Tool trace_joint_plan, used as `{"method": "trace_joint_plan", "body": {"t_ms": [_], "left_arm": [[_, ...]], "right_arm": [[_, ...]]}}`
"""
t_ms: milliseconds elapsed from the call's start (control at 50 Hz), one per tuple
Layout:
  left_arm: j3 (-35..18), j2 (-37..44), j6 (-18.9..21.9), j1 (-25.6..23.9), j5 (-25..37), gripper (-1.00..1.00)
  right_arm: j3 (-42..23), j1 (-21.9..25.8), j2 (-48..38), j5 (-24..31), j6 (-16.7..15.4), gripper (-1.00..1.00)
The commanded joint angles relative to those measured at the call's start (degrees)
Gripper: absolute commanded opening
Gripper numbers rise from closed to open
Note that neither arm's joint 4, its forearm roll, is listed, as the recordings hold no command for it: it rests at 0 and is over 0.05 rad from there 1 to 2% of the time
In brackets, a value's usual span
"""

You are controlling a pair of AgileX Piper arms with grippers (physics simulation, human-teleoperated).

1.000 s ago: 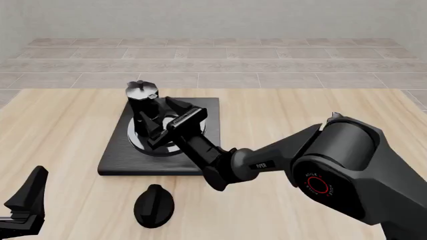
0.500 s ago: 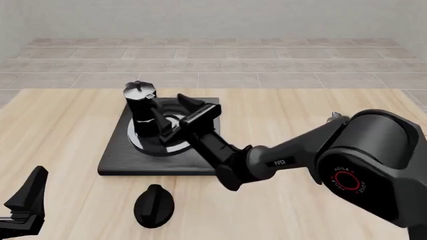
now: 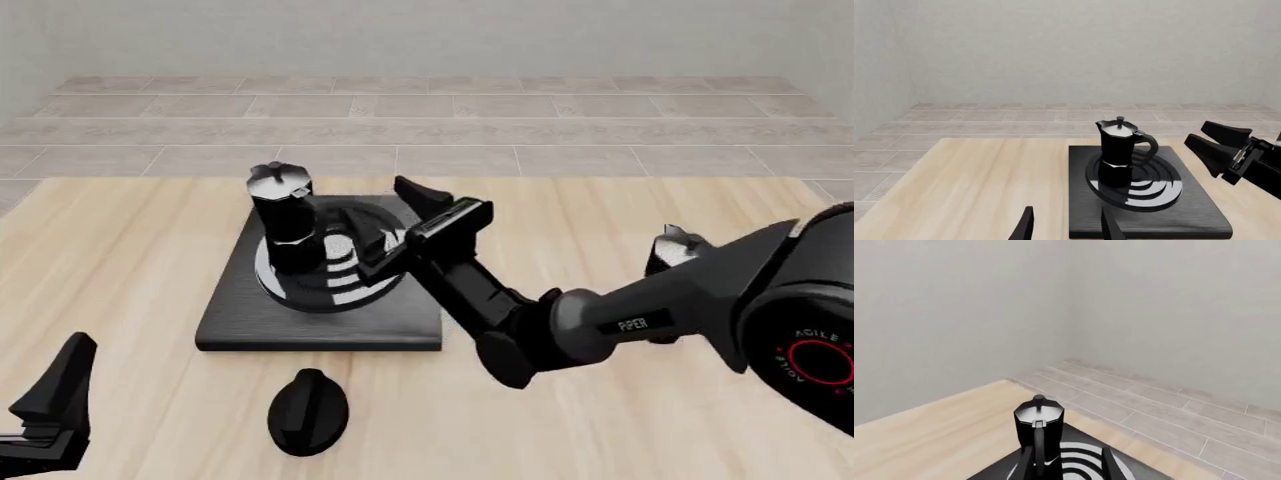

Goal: Put both moka pots on the stove.

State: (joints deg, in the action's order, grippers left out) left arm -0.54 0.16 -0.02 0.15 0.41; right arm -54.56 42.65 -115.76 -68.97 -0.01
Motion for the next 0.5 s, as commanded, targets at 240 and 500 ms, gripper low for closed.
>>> {"method": "trace_joint_plan", "body": {"t_ms": [240, 500], "left_arm": [[0.02, 0.01, -0.01, 0.0, 0.0, 1.0], [0.02, 0.01, -0.02, 0.0, -0.01, 1.0]], "right_arm": [[10.62, -5.48, 11.53, -0.89, -0.89, 1.0], [20.28, -10.78, 20.98, -0.89, -1.29, 1.0]]}}
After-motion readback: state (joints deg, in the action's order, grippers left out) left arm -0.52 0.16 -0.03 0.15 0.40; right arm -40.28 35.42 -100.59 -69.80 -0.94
